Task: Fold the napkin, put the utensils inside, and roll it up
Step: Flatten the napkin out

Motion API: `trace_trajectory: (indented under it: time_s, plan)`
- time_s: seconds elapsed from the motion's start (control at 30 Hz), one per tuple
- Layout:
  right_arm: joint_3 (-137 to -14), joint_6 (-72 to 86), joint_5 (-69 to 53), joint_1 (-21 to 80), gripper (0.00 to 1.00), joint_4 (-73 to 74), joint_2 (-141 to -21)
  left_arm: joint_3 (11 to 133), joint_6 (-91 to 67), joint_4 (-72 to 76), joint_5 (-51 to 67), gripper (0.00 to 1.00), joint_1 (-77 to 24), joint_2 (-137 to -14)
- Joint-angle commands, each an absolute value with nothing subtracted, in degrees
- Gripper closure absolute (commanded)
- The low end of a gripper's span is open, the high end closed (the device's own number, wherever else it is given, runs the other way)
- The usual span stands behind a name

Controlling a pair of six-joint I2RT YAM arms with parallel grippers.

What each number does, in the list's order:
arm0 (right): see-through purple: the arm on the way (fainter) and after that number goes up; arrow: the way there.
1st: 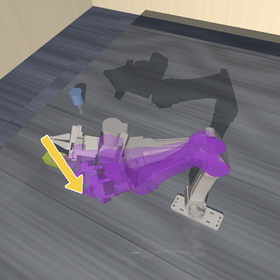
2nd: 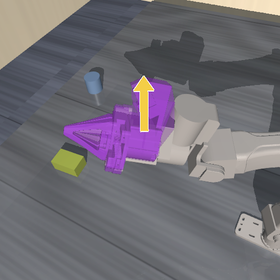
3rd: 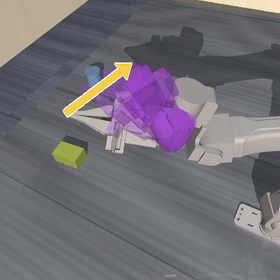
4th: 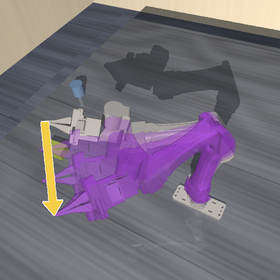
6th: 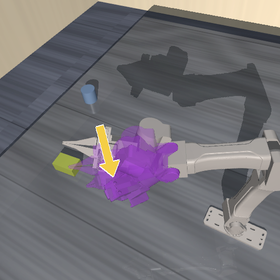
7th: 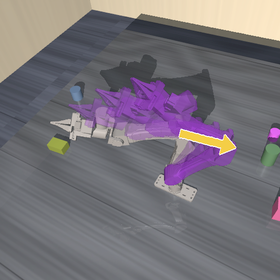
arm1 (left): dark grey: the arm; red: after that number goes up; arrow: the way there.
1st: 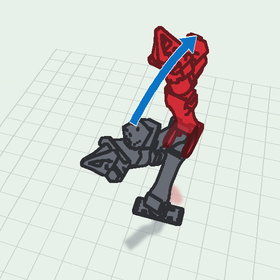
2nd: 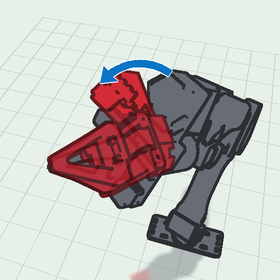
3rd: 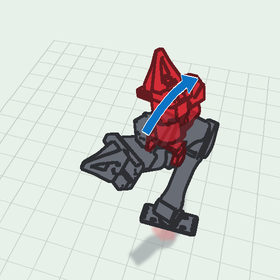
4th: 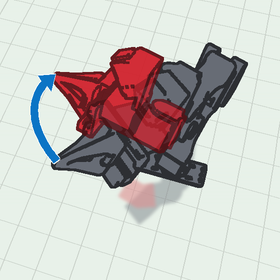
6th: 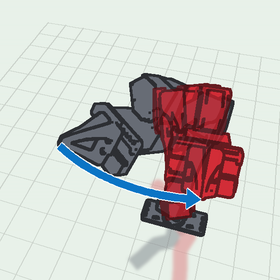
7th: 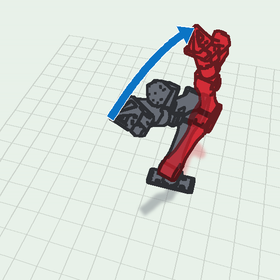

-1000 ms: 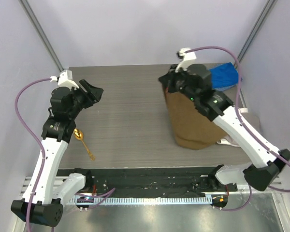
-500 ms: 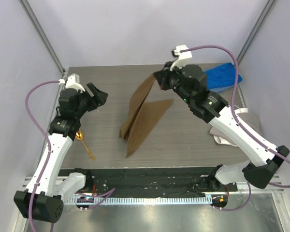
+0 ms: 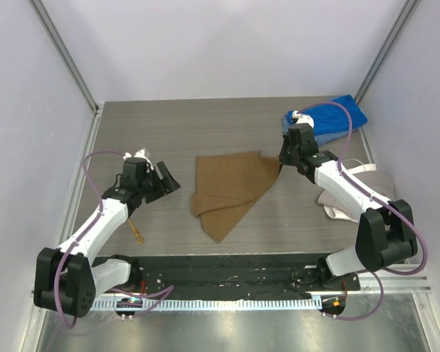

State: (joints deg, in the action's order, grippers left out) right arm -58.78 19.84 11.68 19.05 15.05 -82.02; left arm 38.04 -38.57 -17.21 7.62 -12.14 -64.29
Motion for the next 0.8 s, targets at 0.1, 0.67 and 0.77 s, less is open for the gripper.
trace_trajectory:
  time_s: [0.1, 0.67, 0.77]
  plan:
    - [-58.7, 21.7, 8.5, 18.1, 0.99, 9.1, -82.6, 32.2, -41.7, -6.5, 13.8, 0.27, -14.7, -66.0]
    - [-57.7, 21.7, 6.8, 17.7, 0.99, 8.3, -83.1, 35.9, -41.5, 8.4, 14.0, 0.41, -20.4, -83.7]
    - [-57.7, 21.8, 6.9, 17.6, 0.99, 8.3, -82.9, 36.5, -41.7, 9.1, 13.9, 0.47, -21.0, -84.9]
